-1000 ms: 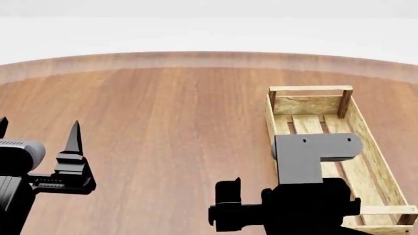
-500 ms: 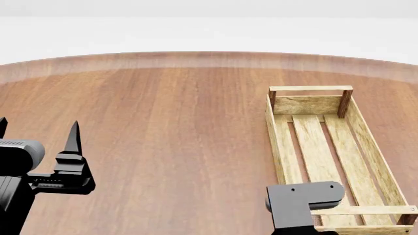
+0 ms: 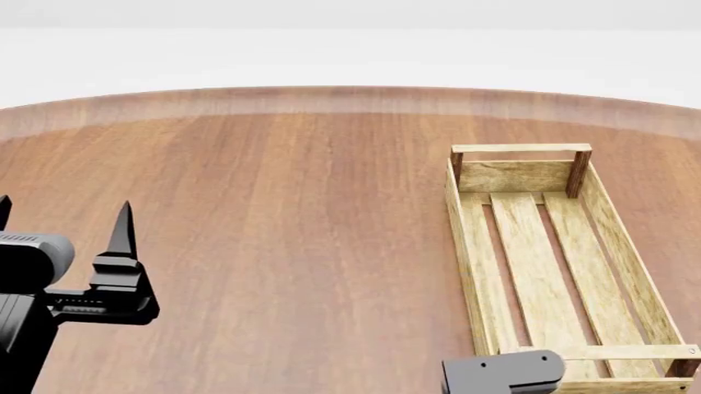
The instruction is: Stack the right bowl on the left bowl and place them in the tray.
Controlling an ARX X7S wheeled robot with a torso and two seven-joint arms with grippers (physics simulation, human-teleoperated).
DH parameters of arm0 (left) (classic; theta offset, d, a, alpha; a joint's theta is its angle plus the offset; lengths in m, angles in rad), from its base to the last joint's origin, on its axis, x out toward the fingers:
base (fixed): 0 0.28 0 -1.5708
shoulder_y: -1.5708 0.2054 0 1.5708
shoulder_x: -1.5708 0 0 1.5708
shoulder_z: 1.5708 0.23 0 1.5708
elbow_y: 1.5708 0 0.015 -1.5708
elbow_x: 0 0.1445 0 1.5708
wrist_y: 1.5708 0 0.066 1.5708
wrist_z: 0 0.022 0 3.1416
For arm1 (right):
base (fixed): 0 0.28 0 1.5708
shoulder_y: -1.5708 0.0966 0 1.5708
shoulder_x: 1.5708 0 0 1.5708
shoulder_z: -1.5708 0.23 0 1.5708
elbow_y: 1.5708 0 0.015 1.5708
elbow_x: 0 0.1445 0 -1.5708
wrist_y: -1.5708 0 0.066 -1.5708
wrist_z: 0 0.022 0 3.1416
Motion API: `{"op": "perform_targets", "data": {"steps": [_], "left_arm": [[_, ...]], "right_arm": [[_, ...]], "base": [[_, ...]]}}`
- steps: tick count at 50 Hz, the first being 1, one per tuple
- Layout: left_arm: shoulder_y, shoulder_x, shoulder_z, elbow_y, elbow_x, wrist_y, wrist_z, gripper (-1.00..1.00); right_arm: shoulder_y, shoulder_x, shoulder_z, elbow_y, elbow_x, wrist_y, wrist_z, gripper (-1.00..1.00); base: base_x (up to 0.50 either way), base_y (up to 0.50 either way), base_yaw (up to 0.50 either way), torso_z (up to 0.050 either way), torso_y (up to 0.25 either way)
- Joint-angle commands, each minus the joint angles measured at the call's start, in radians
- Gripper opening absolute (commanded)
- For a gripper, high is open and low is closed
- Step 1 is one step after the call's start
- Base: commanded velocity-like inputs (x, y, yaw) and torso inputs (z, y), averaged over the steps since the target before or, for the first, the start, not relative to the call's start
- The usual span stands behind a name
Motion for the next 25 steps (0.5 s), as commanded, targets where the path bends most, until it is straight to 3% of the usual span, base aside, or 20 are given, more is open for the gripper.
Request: {"op": "perform_targets", "data": {"steps": [1,25], "left_arm": [[0.003,0.003,-0.013,0.008,-0.004,-0.001,0.012,1.00],[0.003,-0.003,-0.003,0.002,-0.017,0.006,0.002,1.00]], "right_arm": [[-0.014,0.001,-0.045,0.041,-0.062,-0.049,-0.084,1.00],[-0.019,-0.011,-0.202,0.244,-0.249,-0.215,-0.316,1.00]], "base": [[0.00,0.00,0.00,0.000,0.000],[0.00,0.00,0.00,0.000,0.000]]}}
